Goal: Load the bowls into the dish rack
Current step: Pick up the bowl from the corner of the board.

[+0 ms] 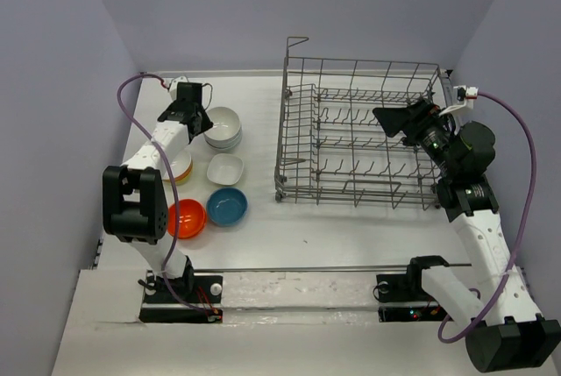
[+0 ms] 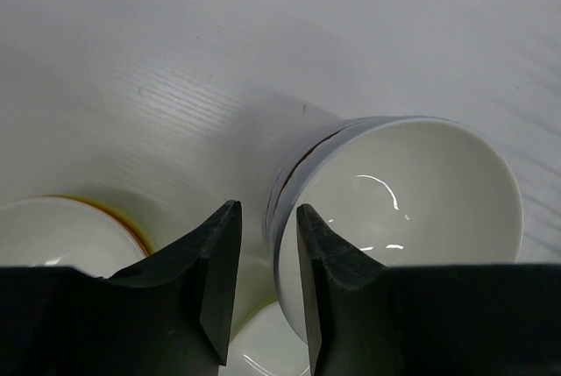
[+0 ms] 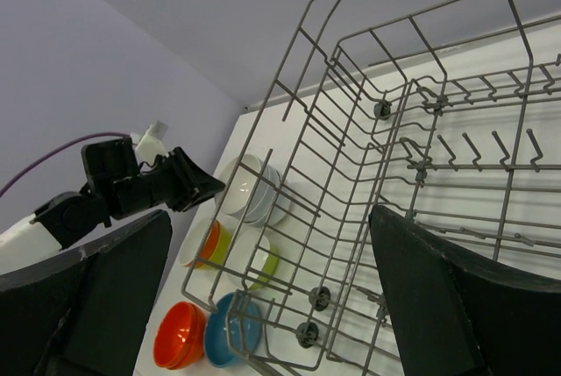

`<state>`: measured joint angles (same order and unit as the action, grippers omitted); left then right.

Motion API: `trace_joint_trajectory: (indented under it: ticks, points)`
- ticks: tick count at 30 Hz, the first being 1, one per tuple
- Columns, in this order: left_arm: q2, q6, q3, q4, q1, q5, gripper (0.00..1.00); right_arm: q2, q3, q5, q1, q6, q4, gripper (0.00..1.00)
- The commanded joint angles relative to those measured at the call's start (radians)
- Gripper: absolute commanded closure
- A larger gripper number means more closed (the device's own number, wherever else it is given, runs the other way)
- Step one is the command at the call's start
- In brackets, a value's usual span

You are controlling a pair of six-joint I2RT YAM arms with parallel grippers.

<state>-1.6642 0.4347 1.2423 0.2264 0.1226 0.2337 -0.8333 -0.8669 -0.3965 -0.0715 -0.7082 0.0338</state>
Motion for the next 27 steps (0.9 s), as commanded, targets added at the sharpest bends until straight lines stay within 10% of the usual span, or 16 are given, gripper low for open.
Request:
trace_joint_trajectory:
  ticks: [1,27]
  points:
    - [0.004,-0.005,0.039,0.001,-0.005,-0.013,0.6,0.023,0.009,-0.001,0.006,-0.004,0.048,0.0]
    - [-0.016,-0.016,0.045,-0.001,0.003,-0.062,0.88,0.026,0.002,-0.001,0.006,0.001,0.043,0.0]
